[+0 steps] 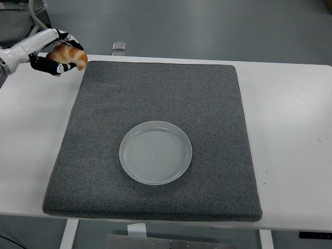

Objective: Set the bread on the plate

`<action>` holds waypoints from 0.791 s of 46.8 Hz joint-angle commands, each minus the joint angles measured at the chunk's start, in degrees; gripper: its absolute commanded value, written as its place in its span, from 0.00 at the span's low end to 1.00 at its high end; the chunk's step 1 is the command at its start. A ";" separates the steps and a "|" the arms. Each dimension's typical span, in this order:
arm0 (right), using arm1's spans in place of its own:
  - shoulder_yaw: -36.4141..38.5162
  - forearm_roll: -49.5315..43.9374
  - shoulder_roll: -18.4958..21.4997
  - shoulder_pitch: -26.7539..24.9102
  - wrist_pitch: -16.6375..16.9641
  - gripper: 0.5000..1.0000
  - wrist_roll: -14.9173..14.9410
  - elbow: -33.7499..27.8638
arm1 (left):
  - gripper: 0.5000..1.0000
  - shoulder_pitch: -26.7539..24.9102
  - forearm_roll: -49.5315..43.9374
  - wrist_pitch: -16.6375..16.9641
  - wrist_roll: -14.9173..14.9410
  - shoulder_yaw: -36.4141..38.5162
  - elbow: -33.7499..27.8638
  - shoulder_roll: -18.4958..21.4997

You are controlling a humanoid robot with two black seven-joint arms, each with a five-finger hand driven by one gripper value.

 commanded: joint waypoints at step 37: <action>0.01 0.00 0.00 0.00 -0.10 0.86 0.00 0.00 | 0.00 -20.61 9.49 -8.58 0.53 -0.08 -15.46 -5.79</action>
